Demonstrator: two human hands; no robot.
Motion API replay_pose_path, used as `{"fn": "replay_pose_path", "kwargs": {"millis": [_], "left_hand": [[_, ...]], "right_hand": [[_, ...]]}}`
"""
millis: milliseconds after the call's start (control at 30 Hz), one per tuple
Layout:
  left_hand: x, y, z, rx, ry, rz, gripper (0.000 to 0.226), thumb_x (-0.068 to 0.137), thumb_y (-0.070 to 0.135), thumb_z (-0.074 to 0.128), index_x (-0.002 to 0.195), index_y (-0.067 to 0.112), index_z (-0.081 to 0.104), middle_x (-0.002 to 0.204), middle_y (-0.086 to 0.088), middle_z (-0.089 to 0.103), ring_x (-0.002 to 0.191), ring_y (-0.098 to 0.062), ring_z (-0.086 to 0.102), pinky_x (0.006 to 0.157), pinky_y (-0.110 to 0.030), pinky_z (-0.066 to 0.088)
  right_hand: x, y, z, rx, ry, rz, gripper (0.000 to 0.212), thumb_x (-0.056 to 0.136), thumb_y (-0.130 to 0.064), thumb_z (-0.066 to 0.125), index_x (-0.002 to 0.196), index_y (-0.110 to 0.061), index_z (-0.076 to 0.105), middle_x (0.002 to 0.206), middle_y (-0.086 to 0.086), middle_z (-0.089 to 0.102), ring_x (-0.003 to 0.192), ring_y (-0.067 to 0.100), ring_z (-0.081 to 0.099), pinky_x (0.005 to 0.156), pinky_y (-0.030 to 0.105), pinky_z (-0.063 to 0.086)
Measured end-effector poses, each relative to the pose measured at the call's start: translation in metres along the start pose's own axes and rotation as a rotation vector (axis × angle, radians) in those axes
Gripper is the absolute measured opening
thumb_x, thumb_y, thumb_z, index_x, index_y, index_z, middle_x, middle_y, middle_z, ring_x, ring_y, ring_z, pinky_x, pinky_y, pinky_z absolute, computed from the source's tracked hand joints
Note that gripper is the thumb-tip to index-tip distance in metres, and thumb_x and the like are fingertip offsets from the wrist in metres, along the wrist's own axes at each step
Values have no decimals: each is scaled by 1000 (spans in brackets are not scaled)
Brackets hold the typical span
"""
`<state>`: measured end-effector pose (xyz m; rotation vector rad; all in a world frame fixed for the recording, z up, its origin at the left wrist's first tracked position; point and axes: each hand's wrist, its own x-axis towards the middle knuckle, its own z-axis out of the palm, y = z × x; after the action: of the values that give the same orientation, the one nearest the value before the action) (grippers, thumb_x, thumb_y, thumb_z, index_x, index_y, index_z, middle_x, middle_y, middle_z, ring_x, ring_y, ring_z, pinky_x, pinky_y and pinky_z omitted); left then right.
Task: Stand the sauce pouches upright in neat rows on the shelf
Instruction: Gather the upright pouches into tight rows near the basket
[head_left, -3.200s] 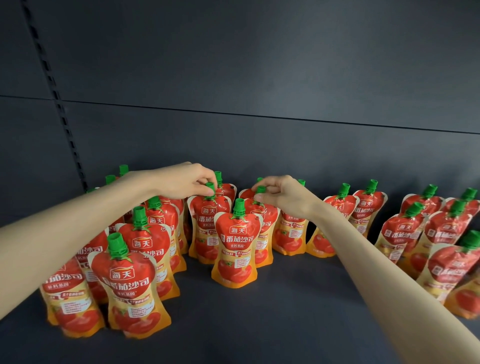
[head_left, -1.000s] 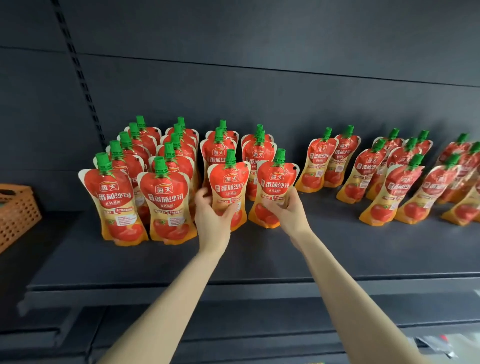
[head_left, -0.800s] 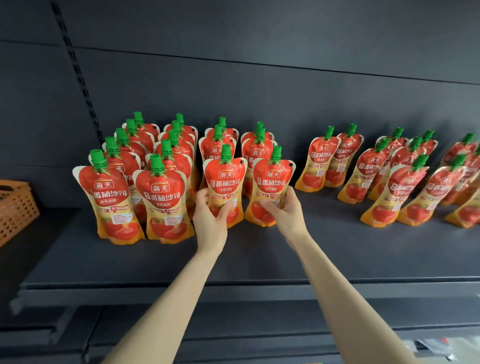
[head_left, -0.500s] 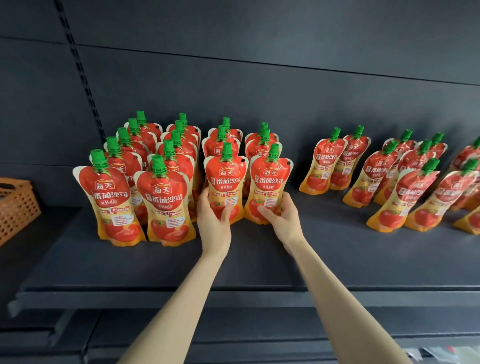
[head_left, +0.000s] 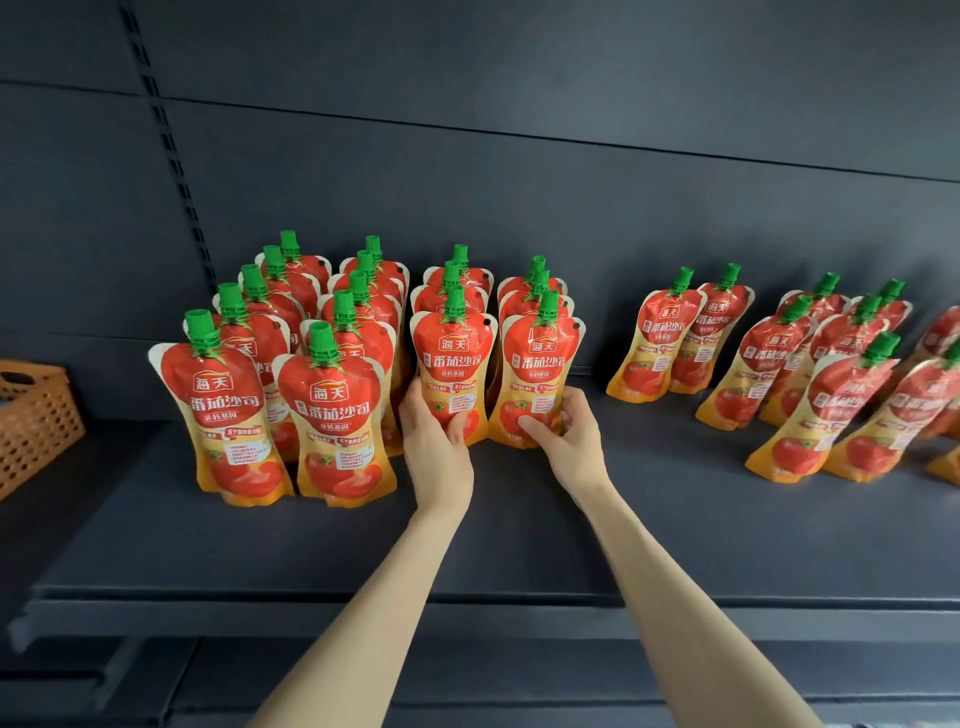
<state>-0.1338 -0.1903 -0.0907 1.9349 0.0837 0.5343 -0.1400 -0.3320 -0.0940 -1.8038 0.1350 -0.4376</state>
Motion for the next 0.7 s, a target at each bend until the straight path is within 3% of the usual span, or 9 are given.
{"fn": "replay_pose_path", "kwargs": {"millis": [200, 333, 700], "left_hand": [[3, 0, 5, 36, -7, -20, 60, 91, 17, 57, 143, 9, 26, 146, -11, 34, 137, -24, 32, 108, -36, 31], [3, -3, 6, 55, -14, -3, 62, 92, 18, 55, 144, 9, 23, 148, -11, 32, 138, -25, 30, 109, -35, 29], [6, -4, 7, 49, -6, -17, 61, 92, 19, 55, 144, 9, 25, 147, -11, 34, 137, -25, 31, 109, -35, 29]], "right_hand": [[4, 0, 3, -2, -11, 7, 45, 84, -20, 68, 122, -12, 46, 115, -3, 58, 104, 11, 57, 83, 20, 50], [3, 0, 3, -5, -10, 7, 45, 85, -20, 68, 123, -12, 46, 115, -4, 58, 103, 10, 57, 75, 11, 47], [6, 2, 0, -24, -35, -4, 42, 86, -17, 66, 123, -13, 45, 114, -5, 57, 102, 8, 55, 69, 4, 46]]}}
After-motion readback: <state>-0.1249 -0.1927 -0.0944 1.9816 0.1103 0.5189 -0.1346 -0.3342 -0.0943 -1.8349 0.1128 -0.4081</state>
